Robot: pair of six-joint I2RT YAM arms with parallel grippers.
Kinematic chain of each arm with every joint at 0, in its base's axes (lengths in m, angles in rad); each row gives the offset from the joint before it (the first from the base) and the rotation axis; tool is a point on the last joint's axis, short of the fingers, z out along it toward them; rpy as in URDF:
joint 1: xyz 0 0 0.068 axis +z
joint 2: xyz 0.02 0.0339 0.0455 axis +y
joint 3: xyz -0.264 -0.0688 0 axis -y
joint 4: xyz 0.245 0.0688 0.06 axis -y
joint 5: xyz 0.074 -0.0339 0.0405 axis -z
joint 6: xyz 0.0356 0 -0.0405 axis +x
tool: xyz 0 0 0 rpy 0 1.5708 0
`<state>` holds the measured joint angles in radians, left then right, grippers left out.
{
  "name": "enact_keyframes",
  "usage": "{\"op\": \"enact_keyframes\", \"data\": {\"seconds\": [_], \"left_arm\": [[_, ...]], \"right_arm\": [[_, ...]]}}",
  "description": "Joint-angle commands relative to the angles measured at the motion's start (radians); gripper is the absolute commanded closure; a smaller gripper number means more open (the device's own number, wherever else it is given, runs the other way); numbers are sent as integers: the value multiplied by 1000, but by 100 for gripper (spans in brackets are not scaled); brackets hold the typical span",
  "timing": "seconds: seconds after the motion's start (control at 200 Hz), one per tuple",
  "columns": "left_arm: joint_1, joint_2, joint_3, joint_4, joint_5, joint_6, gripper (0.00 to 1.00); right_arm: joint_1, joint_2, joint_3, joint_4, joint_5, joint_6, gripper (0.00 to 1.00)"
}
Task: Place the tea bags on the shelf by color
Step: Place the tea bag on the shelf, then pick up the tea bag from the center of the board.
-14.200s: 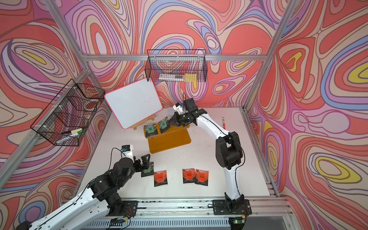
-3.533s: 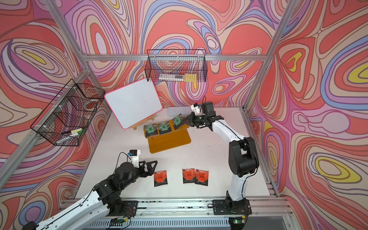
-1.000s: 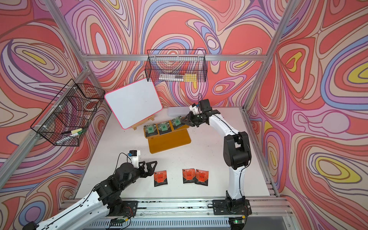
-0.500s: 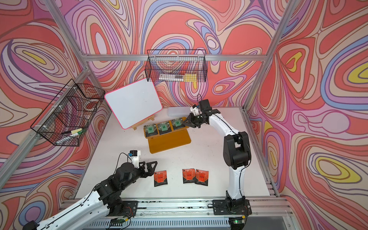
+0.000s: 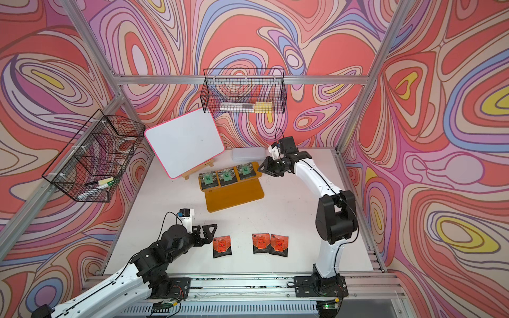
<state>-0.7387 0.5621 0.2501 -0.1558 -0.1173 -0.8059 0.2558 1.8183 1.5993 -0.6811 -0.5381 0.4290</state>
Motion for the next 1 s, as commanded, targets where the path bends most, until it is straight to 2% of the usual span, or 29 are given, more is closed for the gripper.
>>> {"op": "enact_keyframes", "data": {"seconds": [0.0,0.085,0.225,0.26,0.29,0.305,0.396,0.571,0.746,0.997], "left_arm": [[7,8,54,-90,17,-47,1],[7,24,81,-153,46,-70,1],[7,80,117,-216,118,-98,1],[7,97,118,-218,144,-106,1],[6,111,117,-213,166,-112,1],[6,117,116,-212,176,-116,1],[-4,147,105,-193,216,-135,1],[-50,178,78,-168,206,-170,1],[-89,199,58,-166,192,-210,3],[-112,206,22,-125,187,-249,4]], "right_arm": [[-3,-123,-96,5,57,-32,54],[-4,-208,-198,38,64,-29,38],[-3,-347,-359,83,62,-3,35],[-3,-378,-399,98,52,5,23],[-3,-406,-433,111,47,13,5],[-3,-418,-449,116,45,16,2],[-3,-488,-533,135,38,31,2],[0,-588,-652,122,28,78,2],[30,-648,-712,84,17,68,2],[97,-724,-871,262,-92,188,2]]}}
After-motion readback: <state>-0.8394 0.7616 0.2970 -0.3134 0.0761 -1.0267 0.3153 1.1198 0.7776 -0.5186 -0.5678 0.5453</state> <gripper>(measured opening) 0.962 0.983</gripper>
